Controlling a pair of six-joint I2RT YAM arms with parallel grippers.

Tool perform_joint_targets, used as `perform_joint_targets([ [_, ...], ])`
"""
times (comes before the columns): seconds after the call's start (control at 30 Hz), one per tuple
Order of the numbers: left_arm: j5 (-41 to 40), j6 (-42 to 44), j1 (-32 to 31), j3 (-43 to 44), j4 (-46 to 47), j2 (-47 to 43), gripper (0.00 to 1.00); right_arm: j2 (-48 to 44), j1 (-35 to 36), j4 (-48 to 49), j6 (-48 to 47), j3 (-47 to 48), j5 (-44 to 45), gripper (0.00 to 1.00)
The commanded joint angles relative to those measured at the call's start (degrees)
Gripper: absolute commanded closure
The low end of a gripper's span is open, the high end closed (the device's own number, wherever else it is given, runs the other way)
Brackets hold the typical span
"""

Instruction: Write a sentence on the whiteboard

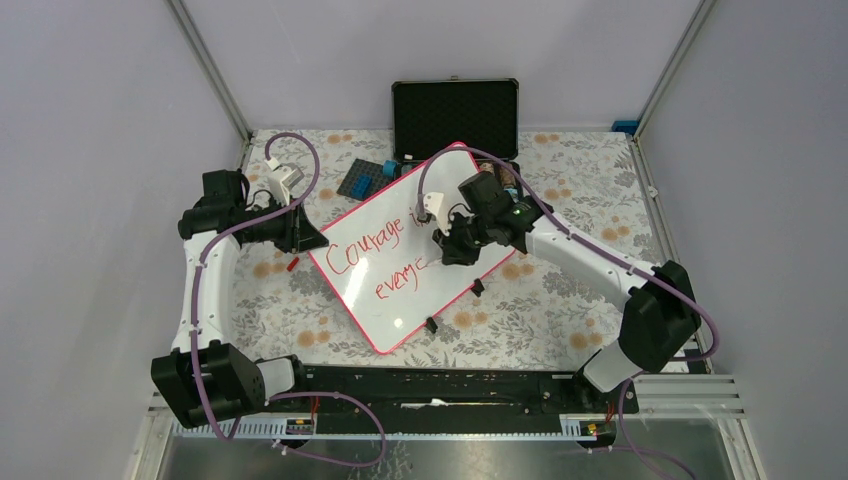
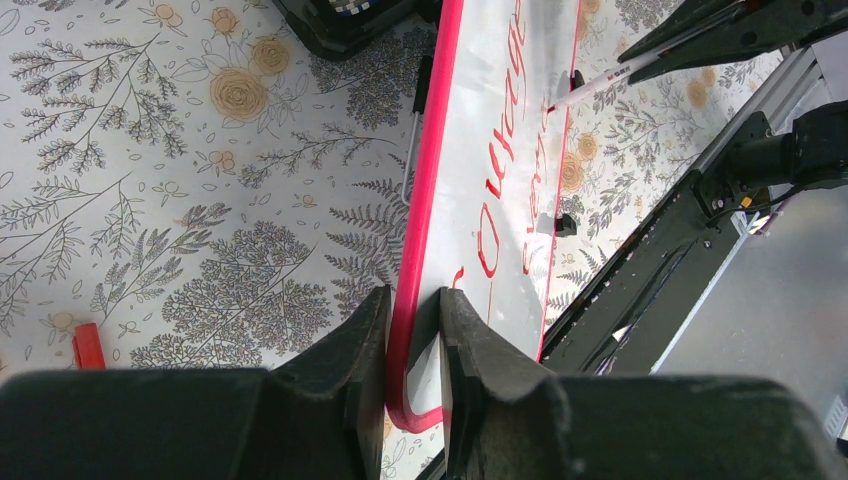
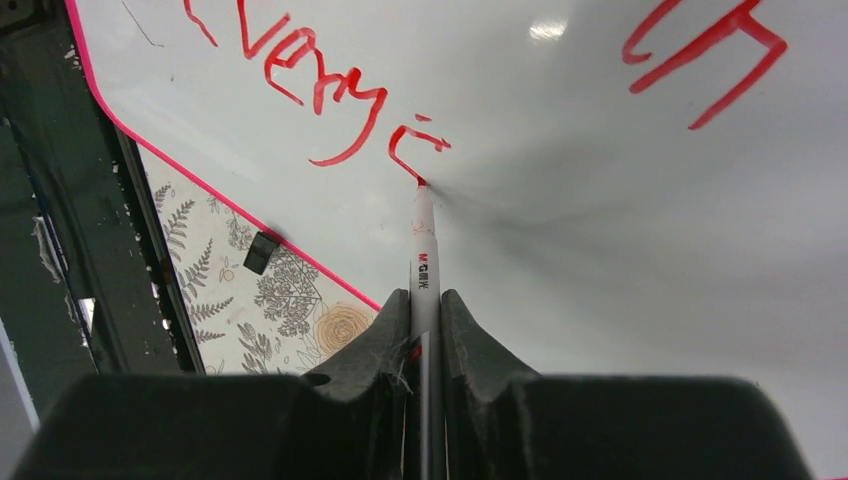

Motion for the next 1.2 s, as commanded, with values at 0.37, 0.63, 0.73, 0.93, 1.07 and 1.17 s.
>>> perform_joint_targets([
  [0.37, -1.29, 2.1, -0.39, -0.63, 1.56, 0.66, 0.98, -1.43, 0.19, -0.62, -0.92, -1.98, -0.84, 1.0],
  [0.63, -1.38, 2.06, -0.34, -0.72, 1.56, 0.38, 0.98, -0.77, 3.52, -0.27, 0.0, -0.75, -0.88, 1.0],
  [0.73, -1.33, 2.02, -0.34, -0.74, 1.57, 0.42, 0.98, -1.07, 3.52, -0.57, 0.24, 0.18, -0.94, 1.0],
  [0.93, -1.28, 1.99, -0.35, -0.65, 1.56, 0.47, 0.98, -2.57, -0.74, -2.03, -0.22, 2.12, -3.81, 1.0],
  [1.07, -1.11, 2.07, -0.34, -0.68, 1.56, 0.63, 0.98, -2.75, -2.67, -2.13, -0.57, 3.12, -3.73, 1.0],
  [1.17, -1.05, 1.97, -0.36, -0.58, 1.57, 0.64, 0.98, -2.19, -2.68, -2.1, -0.79, 3.8, -3.25, 1.0],
])
